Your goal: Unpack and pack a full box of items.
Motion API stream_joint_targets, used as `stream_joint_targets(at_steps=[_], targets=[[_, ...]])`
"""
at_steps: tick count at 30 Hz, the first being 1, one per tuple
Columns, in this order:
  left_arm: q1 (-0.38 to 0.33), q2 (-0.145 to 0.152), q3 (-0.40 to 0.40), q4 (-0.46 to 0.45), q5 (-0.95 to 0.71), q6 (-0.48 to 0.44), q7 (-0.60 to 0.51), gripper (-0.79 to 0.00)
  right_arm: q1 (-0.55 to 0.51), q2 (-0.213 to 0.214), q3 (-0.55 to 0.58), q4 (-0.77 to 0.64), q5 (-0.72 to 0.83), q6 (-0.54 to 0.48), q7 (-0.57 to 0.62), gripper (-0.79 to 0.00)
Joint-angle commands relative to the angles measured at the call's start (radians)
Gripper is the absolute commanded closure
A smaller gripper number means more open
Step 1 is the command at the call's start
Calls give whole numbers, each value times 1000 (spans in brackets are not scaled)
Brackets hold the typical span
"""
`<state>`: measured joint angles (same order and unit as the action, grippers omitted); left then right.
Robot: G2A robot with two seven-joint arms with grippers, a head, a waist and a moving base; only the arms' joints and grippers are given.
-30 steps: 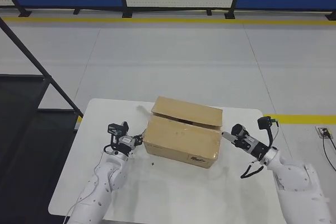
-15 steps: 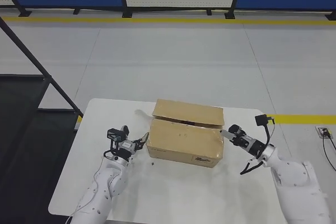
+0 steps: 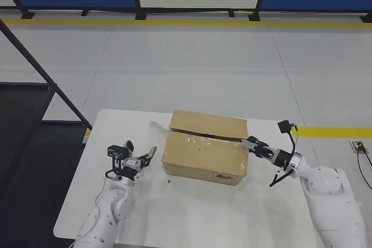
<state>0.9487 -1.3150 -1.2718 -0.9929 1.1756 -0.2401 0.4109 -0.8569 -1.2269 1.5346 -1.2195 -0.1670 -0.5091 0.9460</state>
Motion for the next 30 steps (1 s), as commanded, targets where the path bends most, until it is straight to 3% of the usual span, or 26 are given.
stream_joint_targets(at_steps=[1, 3, 10, 14, 20, 30], targets=[[3, 1, -2, -5, 3, -1, -3, -785, -2, 3, -5, -3, 4, 2, 6, -206], [5, 1, -5, -8, 4, -2, -5, -785, -5, 6, -11, -7, 6, 7, 18, -179], [11, 4, -15, -14, 7, -9, -6, -785, -24, 20, -15, -22, 38, 6, 59, -219], [12, 4, -17, -18, 10, -11, -6, -785, -48, 27, -14, -43, 32, 11, 37, -299], [2, 1, -4, -15, 28, 2, -15, -785, -89, 39, -10, -85, 34, 38, 42, -345], [-6, -6, 28, -3, 68, -3, 3, -785, -139, 53, -13, -142, 69, 98, 41, -351]])
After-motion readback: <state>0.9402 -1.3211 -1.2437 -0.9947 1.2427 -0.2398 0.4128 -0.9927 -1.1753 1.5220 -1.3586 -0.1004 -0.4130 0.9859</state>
